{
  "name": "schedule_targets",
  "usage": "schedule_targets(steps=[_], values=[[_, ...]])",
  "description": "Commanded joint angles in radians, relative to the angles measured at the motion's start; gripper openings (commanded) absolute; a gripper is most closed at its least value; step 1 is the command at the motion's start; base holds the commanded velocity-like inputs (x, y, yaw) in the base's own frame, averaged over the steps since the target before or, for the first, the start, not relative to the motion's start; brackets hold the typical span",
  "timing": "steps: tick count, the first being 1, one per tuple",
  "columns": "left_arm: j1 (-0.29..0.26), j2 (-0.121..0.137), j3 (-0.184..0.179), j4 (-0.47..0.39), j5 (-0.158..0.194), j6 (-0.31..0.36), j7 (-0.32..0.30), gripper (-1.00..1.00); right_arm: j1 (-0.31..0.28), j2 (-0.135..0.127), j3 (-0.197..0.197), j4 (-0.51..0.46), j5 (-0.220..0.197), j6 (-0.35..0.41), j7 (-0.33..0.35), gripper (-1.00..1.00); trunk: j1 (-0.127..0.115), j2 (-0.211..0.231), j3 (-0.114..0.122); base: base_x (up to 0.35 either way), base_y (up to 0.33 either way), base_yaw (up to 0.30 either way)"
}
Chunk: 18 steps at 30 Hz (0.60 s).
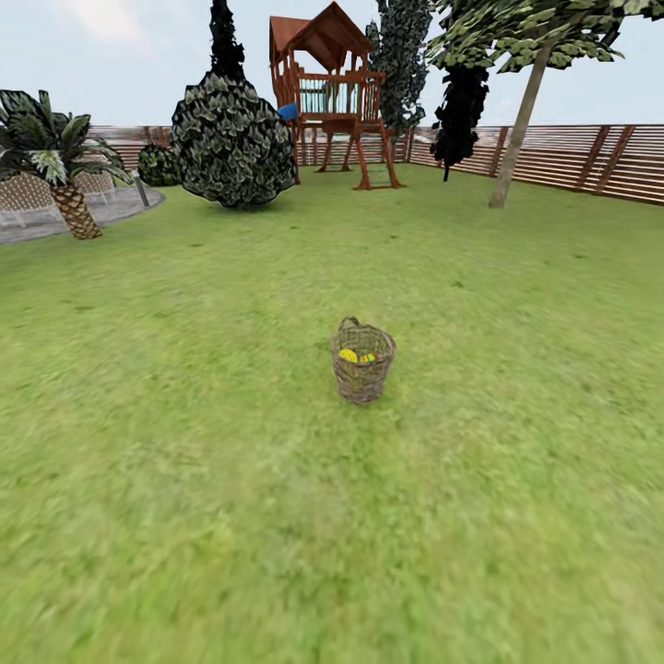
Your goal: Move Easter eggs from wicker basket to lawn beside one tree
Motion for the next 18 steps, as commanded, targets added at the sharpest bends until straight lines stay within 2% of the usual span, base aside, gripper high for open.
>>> schedule_targets(steps=[1,18], values=[[0.000,0.000,0.000,-0.001,0.000,0.000,0.000,1.00,0.000,0.000,0.000,0.001,0.001,-0.003,0.001,1.00,0.001,0.000,0.001,0.335,0.000,0.000],[0.001,0.000,0.000,-0.001,0.000,0.000,0.000,1.00,0.000,-0.001,-0.001,0.001,0.001,-0.003,0.001,1.00,0.001,0.000,0.028,0.335,0.000,0.000]])
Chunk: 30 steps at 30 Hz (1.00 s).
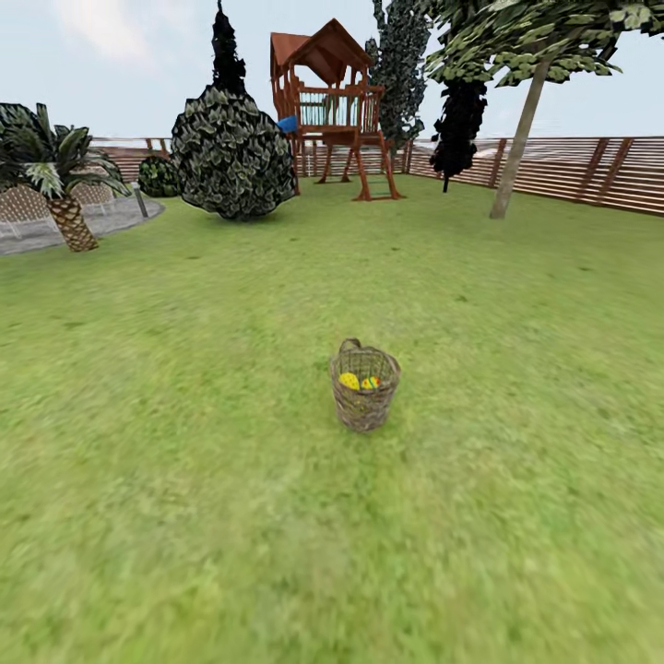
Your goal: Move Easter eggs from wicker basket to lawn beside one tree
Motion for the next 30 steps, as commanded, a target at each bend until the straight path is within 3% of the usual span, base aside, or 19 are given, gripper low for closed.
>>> schedule_targets(steps=[1,9,30], values=[[0.000,0.000,0.000,-0.001,0.000,0.000,0.000,1.00,0.000,0.000,0.000,0.001,0.001,-0.004,0.001,1.00,0.001,0.000,0.001,0.335,0.000,0.000],[0.000,0.000,0.000,-0.001,0.000,0.000,0.000,1.00,0.000,0.000,0.000,0.001,0.001,-0.003,0.001,1.00,0.001,0.000,0.012,0.335,0.000,0.000],[0.000,0.000,0.000,-0.001,0.000,0.000,0.001,1.00,0.000,-0.006,0.000,0.001,-0.001,-0.003,0.001,1.00,0.001,0.000,0.013,0.335,0.000,0.000]])
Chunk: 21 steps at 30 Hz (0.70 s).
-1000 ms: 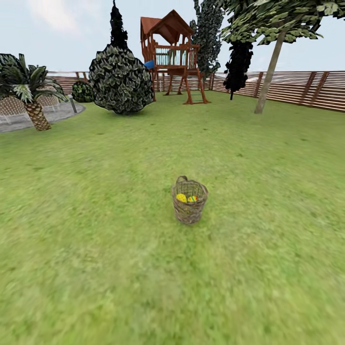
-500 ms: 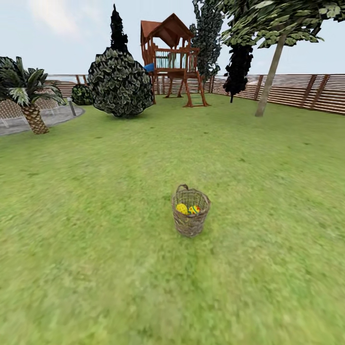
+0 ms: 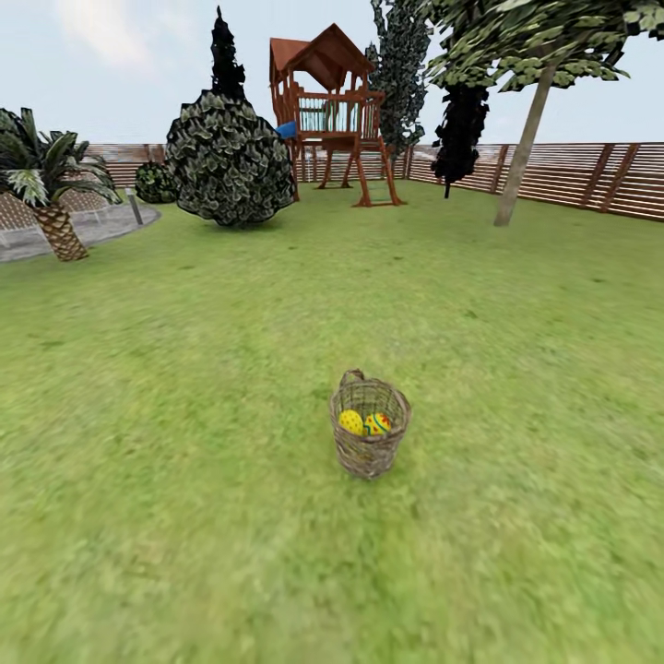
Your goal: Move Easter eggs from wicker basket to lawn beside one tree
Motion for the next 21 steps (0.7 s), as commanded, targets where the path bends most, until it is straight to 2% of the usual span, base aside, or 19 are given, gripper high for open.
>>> schedule_targets(steps=[1,21], values=[[0.000,0.000,0.000,-0.001,0.000,0.000,0.000,1.00,0.000,0.000,0.000,0.001,0.002,-0.003,0.001,1.00,0.001,0.000,-0.001,0.336,0.000,0.000],[0.000,-0.001,0.000,-0.001,0.000,0.000,0.000,1.00,0.000,0.001,0.000,0.001,0.003,-0.004,0.001,1.00,0.001,0.000,-0.001,0.337,0.000,0.000]])
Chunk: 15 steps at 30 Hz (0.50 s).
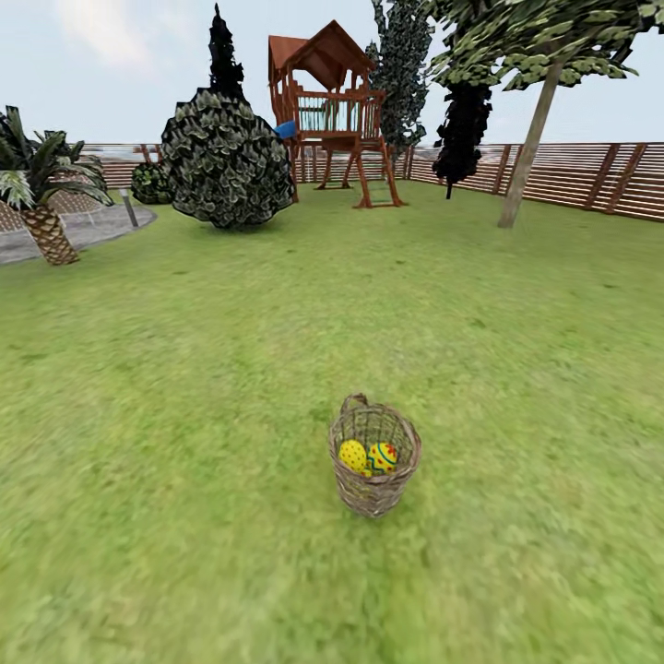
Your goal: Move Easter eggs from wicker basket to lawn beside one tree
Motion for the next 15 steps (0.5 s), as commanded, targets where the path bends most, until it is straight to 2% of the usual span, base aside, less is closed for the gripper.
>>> schedule_targets(steps=[1,15], values=[[0.000,0.000,0.000,-0.001,0.000,0.000,0.000,1.00,0.000,0.000,0.000,0.001,0.001,-0.003,0.001,1.00,0.001,0.000,-0.001,0.338,0.000,0.000],[0.000,-0.001,0.000,-0.001,0.000,0.000,0.000,1.00,0.000,0.000,0.000,0.001,0.001,-0.004,0.001,1.00,0.001,0.000,-0.001,0.338,0.000,0.000]])
